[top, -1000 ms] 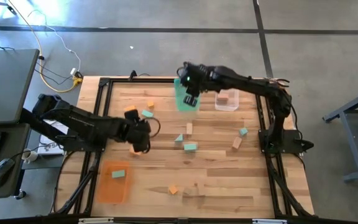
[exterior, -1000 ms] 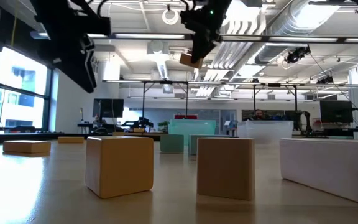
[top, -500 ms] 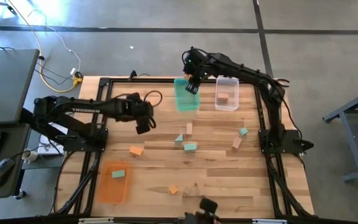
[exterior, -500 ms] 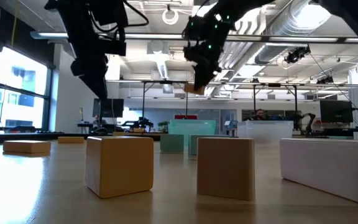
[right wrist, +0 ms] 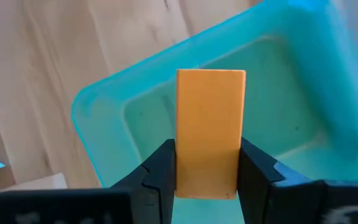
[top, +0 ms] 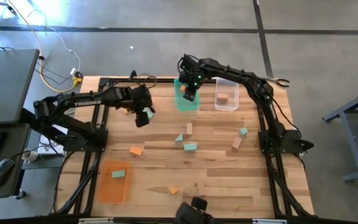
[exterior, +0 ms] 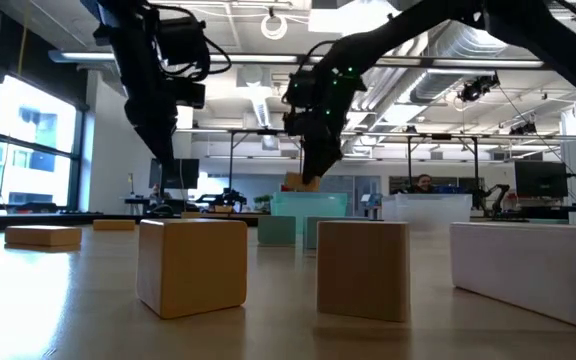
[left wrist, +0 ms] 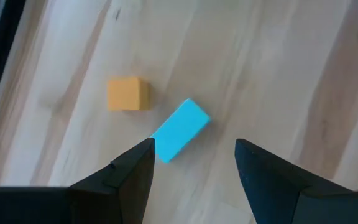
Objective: Sort & place blocks by color
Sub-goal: Put the yellow block into the blue bin, then put the light blue block into the orange bin, then put the yellow block into the blue bin
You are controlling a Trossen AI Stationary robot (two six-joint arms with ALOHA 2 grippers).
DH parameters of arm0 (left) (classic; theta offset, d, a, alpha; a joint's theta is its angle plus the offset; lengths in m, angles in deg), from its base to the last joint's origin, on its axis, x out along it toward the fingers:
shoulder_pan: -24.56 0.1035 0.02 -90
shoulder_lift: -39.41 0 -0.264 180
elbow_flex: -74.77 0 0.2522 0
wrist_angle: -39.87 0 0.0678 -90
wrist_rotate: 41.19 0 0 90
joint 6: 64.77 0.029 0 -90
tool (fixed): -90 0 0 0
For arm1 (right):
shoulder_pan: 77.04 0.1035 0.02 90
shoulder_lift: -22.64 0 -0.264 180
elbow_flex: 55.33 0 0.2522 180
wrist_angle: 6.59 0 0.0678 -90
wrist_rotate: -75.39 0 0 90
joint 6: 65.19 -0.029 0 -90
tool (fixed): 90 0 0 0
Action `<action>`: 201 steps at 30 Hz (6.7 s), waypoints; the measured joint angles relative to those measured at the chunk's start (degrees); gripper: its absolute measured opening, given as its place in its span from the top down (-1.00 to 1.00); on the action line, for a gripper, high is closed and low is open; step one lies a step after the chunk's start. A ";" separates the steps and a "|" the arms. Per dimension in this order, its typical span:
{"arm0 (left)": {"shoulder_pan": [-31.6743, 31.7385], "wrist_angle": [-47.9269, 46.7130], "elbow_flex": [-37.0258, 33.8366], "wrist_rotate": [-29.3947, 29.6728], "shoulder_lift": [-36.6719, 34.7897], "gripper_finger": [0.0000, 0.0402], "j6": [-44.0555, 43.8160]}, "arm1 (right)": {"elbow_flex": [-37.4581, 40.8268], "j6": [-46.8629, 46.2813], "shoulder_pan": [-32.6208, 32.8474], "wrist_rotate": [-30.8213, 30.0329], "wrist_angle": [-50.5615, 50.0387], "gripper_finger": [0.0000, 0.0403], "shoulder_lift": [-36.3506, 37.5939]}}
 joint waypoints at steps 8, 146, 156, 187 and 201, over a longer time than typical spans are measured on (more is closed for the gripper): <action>2.54 0.52 0.00 -0.92 3.38 -0.05 6.20 | 0.00 0.63 -0.04 0.07 0.02 0.49 -1.83; -76.33 -21.33 -7.21 -3.21 -20.31 0.54 -60.97 | -5.62 -45.87 45.16 -20.46 -23.89 0.05 7.75; -81.06 -16.30 -7.21 -3.21 -17.60 0.38 -64.02 | -5.62 -55.92 51.17 -23.73 -23.23 0.05 7.75; -82.02 -13.19 -7.23 -1.88 -10.83 -0.10 -59.25 | -5.62 -30.82 43.21 -26.19 -3.80 0.05 7.75; -78.81 -13.27 -7.23 3.54 -16.42 -0.08 -54.04 | -5.62 -6.98 33.95 -26.31 12.40 -0.16 7.75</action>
